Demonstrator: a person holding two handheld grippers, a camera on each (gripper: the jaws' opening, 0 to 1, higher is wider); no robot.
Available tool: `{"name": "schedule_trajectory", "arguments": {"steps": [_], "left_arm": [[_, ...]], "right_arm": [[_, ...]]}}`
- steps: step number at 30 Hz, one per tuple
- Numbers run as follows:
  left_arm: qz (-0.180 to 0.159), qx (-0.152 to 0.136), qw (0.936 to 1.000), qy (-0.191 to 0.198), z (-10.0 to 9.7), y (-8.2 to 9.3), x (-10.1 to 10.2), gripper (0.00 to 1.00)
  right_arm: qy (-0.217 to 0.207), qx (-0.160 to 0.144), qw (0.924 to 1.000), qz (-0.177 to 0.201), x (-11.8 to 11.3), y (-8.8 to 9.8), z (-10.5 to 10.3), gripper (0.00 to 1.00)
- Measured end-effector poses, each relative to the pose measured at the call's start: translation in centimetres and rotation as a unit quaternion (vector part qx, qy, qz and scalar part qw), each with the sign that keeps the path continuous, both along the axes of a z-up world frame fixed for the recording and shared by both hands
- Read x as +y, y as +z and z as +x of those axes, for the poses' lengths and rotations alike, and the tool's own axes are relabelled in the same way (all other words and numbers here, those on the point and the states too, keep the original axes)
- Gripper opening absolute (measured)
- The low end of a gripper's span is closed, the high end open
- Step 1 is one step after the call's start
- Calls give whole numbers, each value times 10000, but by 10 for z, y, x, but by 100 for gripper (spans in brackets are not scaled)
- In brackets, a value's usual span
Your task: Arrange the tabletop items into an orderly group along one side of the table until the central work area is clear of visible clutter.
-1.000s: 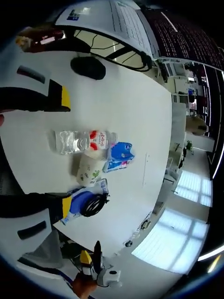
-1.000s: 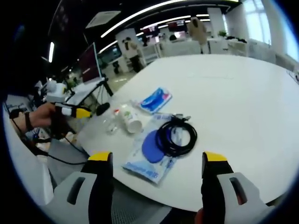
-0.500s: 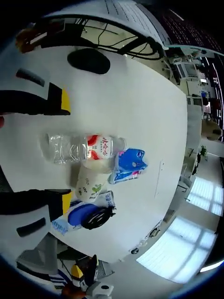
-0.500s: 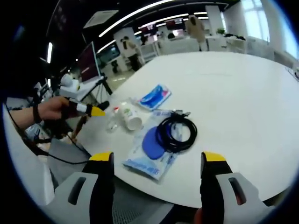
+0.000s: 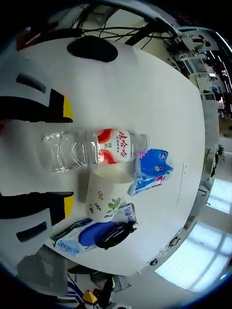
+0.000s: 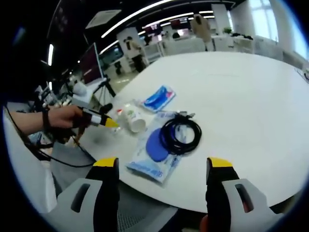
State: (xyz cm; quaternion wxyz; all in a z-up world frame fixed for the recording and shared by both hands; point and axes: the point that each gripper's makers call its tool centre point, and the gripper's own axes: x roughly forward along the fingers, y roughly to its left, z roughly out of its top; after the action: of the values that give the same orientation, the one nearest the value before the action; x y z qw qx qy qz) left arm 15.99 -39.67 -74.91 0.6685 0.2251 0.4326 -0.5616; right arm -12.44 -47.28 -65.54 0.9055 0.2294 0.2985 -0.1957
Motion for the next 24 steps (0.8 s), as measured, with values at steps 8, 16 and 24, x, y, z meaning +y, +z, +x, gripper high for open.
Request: {"name": "schedule_trajectory", "arguments": {"steps": [8,16,24], "left_arm": [[-159,163,9990,374,9,-5,11,37],[-105,38,9986,514,17,-5,25,37],[-5,9,9971,762,16,-6,51,37]], "right_arm": [[100,-9,9999,-15,0,1,5,72],[117,-54,9999,17,1,0,5,72],[122,-43,9999,45,4,-3,2,71]]}}
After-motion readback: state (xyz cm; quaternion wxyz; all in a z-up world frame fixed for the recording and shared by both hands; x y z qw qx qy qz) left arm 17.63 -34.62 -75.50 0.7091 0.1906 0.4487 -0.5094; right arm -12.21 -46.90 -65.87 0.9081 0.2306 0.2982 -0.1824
